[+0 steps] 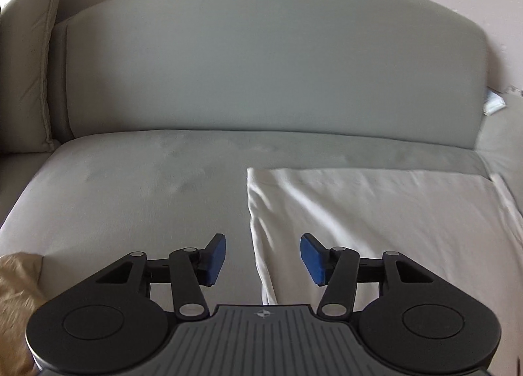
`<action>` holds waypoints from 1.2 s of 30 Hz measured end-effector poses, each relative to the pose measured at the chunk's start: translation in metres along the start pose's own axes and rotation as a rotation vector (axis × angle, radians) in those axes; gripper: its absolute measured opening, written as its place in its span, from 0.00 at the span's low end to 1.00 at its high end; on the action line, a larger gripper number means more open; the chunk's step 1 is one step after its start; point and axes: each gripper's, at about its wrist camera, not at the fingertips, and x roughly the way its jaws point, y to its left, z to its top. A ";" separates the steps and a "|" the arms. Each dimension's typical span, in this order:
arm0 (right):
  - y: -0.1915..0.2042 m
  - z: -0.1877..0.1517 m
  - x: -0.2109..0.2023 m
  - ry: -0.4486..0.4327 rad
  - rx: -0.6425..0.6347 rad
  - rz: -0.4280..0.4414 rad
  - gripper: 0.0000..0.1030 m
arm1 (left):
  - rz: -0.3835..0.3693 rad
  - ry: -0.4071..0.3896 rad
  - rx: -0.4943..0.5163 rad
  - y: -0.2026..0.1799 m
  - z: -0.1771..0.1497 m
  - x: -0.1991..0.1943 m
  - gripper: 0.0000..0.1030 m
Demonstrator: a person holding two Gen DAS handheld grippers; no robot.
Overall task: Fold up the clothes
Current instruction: 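Grasp the sweatshirt hem with both grippers, then lift the hem with both grippers and fold it toward the collar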
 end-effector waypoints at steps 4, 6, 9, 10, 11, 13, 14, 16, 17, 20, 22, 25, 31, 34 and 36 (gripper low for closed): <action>0.016 0.019 0.042 -0.009 -0.132 -0.128 0.50 | 0.051 0.013 0.014 -0.010 0.016 0.039 0.57; 0.029 0.021 0.059 -0.003 -0.218 -0.177 0.52 | 0.071 0.026 0.050 -0.019 0.022 0.054 0.58; 0.048 0.020 0.082 0.024 -0.315 -0.237 0.54 | 0.089 0.034 0.106 -0.031 0.028 0.069 0.59; 0.054 0.019 0.089 0.038 -0.350 -0.268 0.54 | 0.103 0.035 0.129 -0.036 0.029 0.072 0.59; 0.059 0.017 0.095 0.047 -0.398 -0.305 0.54 | 0.117 0.036 0.152 -0.041 0.030 0.075 0.59; 0.069 0.011 0.104 0.058 -0.496 -0.383 0.52 | 0.143 0.041 0.169 -0.048 0.032 0.082 0.62; 0.072 0.008 0.107 0.051 -0.531 -0.417 0.49 | 0.151 0.039 0.167 -0.050 0.034 0.084 0.64; 0.072 0.006 0.107 0.021 -0.561 -0.468 0.29 | 0.160 0.033 0.154 -0.051 0.038 0.086 0.65; 0.068 0.008 0.104 0.007 -0.544 -0.472 0.22 | 0.162 0.031 0.149 -0.051 0.040 0.087 0.64; 0.056 0.015 0.092 -0.032 -0.468 -0.455 0.07 | 0.174 0.023 0.136 -0.048 0.044 0.083 0.01; 0.045 0.020 0.078 -0.061 -0.399 -0.412 0.06 | 0.178 0.010 0.128 -0.045 0.043 0.073 0.00; 0.040 0.023 0.053 -0.101 -0.347 -0.352 0.06 | 0.159 -0.031 0.128 -0.040 0.041 0.046 0.00; 0.037 0.017 -0.018 -0.149 -0.229 -0.236 0.06 | 0.103 -0.118 0.074 -0.021 0.043 -0.027 0.00; 0.039 0.004 -0.061 -0.164 -0.191 -0.167 0.06 | 0.076 -0.146 0.044 -0.012 0.036 -0.067 0.00; 0.038 -0.010 -0.092 -0.163 -0.165 -0.131 0.06 | 0.053 -0.151 0.017 -0.007 0.024 -0.099 0.00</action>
